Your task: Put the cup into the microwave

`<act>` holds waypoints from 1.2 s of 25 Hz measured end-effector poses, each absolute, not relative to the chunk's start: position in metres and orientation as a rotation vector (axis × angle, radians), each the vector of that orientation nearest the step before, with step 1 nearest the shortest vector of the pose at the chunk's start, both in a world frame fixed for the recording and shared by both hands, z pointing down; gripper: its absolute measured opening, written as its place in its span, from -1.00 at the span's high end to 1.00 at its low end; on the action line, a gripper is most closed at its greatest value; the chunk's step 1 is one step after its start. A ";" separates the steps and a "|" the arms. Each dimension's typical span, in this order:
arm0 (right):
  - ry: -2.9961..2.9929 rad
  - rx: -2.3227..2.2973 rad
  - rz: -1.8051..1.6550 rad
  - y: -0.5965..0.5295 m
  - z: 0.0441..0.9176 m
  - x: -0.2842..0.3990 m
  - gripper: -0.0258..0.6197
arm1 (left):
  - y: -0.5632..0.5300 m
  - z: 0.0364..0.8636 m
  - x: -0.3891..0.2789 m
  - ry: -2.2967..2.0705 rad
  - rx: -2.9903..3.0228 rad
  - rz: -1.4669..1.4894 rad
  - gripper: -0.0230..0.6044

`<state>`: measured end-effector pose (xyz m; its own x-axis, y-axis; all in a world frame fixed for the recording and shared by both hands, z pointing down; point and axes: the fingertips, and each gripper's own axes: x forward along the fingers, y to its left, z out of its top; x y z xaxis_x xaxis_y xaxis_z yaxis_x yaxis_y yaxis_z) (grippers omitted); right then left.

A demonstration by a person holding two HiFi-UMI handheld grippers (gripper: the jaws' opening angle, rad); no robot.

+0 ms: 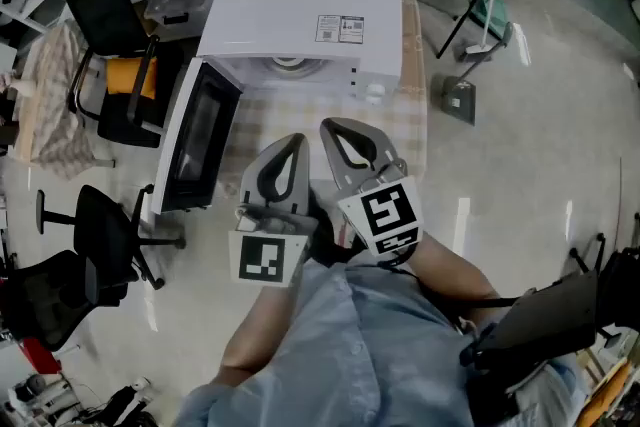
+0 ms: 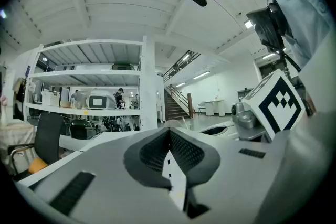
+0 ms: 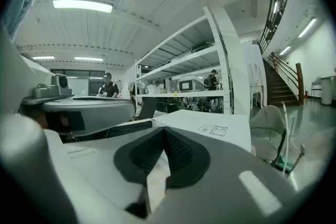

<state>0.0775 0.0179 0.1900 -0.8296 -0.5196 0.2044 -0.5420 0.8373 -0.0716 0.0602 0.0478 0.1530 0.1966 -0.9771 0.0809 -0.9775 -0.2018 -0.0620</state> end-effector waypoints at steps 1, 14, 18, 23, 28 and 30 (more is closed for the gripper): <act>-2.847 0.835 0.177 0.020 0.186 0.079 0.92 | 0.051 0.150 0.061 -1.987 2.432 0.167 0.91; -2.897 0.860 0.132 0.053 0.169 0.087 0.92 | 0.085 0.133 0.064 -2.019 2.450 0.162 0.91; -2.899 0.874 0.128 0.056 0.166 0.092 0.92 | 0.089 0.130 0.065 -2.021 2.454 0.162 0.91; -2.899 0.885 0.137 0.060 0.165 0.095 0.92 | 0.094 0.129 0.068 -2.014 2.464 0.155 0.91; -2.907 0.882 0.136 0.062 0.164 0.095 0.92 | 0.097 0.132 0.068 -2.016 2.456 0.153 0.91; -2.909 0.875 0.137 0.063 0.165 0.095 0.92 | 0.098 0.133 0.067 -2.018 2.448 0.152 0.91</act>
